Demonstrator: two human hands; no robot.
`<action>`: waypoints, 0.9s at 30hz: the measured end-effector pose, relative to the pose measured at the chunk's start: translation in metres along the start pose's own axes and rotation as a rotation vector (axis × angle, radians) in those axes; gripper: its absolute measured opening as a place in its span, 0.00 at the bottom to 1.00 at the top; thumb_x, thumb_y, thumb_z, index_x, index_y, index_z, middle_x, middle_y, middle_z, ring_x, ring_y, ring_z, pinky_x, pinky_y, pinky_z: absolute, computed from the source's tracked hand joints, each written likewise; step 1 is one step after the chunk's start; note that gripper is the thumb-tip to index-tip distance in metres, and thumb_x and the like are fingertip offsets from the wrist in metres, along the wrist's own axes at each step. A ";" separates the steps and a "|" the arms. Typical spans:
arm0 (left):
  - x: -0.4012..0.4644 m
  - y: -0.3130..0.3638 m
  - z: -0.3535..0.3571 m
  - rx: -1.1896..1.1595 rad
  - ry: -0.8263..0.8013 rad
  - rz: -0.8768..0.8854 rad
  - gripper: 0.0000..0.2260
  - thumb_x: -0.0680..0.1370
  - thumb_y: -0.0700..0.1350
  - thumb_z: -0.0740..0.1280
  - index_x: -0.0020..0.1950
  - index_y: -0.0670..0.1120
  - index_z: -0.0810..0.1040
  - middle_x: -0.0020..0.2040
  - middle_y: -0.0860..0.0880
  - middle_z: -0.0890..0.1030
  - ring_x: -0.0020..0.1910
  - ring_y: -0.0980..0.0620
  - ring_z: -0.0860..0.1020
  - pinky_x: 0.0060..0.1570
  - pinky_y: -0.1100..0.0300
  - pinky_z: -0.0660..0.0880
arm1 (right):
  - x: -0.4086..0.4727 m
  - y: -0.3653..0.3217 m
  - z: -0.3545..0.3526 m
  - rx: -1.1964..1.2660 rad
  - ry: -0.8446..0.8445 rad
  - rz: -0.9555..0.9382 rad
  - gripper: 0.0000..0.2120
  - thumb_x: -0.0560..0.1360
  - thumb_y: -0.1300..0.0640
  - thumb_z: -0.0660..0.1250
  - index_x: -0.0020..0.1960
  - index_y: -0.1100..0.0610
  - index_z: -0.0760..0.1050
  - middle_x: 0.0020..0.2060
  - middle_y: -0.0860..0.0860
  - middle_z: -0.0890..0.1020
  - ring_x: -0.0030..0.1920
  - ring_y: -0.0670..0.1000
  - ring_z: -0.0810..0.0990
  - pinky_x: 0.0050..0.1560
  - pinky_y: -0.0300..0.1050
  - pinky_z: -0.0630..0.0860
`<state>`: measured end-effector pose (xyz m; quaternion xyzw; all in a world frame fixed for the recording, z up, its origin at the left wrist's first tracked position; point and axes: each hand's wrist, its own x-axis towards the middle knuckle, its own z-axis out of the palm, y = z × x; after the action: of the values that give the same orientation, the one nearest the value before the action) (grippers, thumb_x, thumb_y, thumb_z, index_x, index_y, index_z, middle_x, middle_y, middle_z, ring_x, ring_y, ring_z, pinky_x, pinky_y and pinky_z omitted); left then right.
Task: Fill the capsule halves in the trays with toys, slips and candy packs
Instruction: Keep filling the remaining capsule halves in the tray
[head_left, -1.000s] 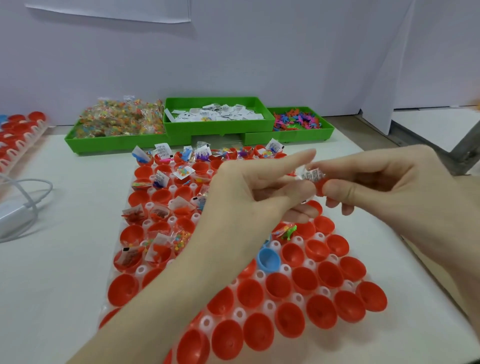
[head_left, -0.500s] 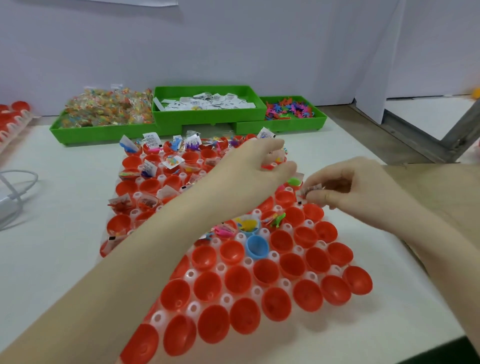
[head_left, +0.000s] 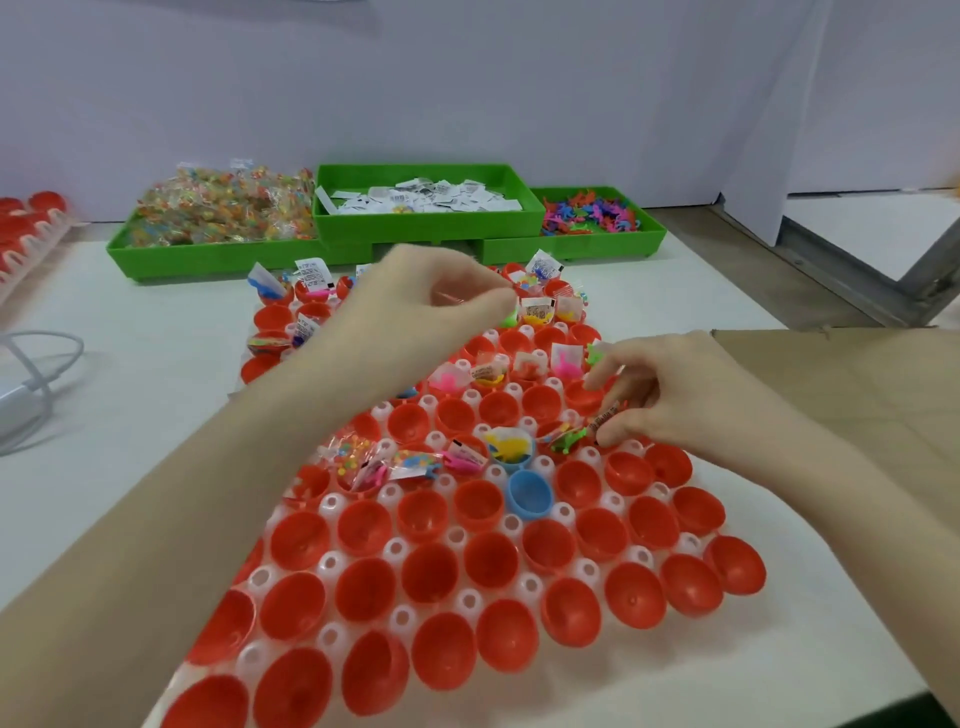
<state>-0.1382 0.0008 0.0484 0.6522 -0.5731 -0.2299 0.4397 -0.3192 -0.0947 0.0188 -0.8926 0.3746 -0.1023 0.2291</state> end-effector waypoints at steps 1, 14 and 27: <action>0.002 -0.002 -0.005 0.018 0.053 -0.011 0.05 0.75 0.49 0.65 0.48 0.53 0.80 0.43 0.58 0.81 0.40 0.65 0.78 0.38 0.76 0.71 | 0.000 0.000 -0.001 -0.002 -0.001 -0.016 0.13 0.60 0.61 0.79 0.41 0.52 0.82 0.31 0.42 0.80 0.30 0.39 0.76 0.37 0.29 0.72; 0.041 -0.082 -0.101 -0.112 0.552 -0.129 0.06 0.77 0.41 0.63 0.42 0.50 0.78 0.28 0.61 0.80 0.29 0.66 0.77 0.35 0.77 0.70 | 0.003 0.001 -0.030 0.003 -0.088 -0.078 0.23 0.50 0.38 0.75 0.44 0.32 0.77 0.39 0.33 0.81 0.33 0.39 0.79 0.32 0.27 0.70; 0.139 -0.175 -0.149 0.738 0.334 -0.613 0.20 0.79 0.57 0.56 0.47 0.41 0.75 0.54 0.38 0.78 0.57 0.40 0.74 0.63 0.47 0.66 | 0.251 0.063 -0.045 -0.029 0.298 0.262 0.16 0.79 0.57 0.60 0.62 0.65 0.73 0.58 0.61 0.77 0.59 0.60 0.75 0.56 0.47 0.69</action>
<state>0.1102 -0.0929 0.0060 0.9302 -0.3204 -0.0229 0.1778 -0.1988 -0.3273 0.0301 -0.8145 0.5187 -0.1970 0.1695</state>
